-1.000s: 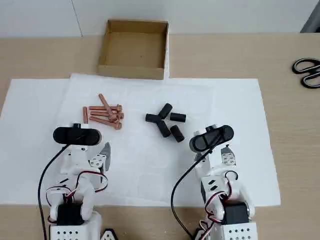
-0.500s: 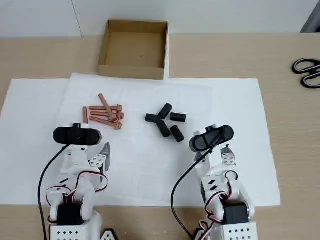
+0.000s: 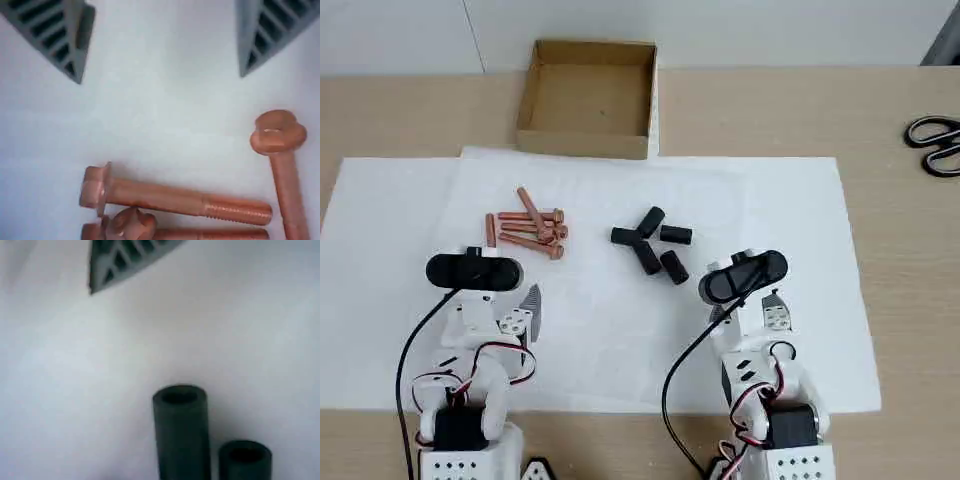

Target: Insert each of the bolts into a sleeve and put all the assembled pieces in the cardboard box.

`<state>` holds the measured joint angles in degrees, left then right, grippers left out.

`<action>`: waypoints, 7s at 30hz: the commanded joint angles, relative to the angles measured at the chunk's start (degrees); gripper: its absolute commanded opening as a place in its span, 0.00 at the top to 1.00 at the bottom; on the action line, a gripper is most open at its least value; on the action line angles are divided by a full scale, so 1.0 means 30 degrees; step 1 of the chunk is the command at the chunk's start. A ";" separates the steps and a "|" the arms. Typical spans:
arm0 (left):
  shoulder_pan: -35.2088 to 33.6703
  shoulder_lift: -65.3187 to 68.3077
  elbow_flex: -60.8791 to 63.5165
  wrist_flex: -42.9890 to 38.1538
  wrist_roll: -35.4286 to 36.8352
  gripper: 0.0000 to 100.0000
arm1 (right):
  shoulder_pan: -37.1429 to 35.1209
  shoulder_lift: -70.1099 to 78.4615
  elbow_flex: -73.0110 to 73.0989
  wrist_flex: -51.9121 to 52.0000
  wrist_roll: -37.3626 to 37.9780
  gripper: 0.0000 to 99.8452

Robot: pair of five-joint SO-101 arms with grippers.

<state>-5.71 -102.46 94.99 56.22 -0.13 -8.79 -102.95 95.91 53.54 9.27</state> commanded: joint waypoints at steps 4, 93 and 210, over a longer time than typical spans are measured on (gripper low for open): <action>0.0029 -0.0088 -0.0073 -0.0440 -0.0088 0.81 | 0.1187 -0.0278 -0.0205 -0.0601 -0.0059 0.80; -0.4777 2.5436 -2.2315 0.5363 -0.0938 0.81 | -0.4440 4.3853 -3.7773 1.1443 0.0410 0.80; -0.2022 3.4315 -3.5150 1.4740 -0.9289 0.99 | -0.1597 4.0747 -4.0264 1.4872 0.0703 0.99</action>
<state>-13.10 7.25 -15.34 99.30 -21.67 -16.35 23.82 -23.82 97.14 10.86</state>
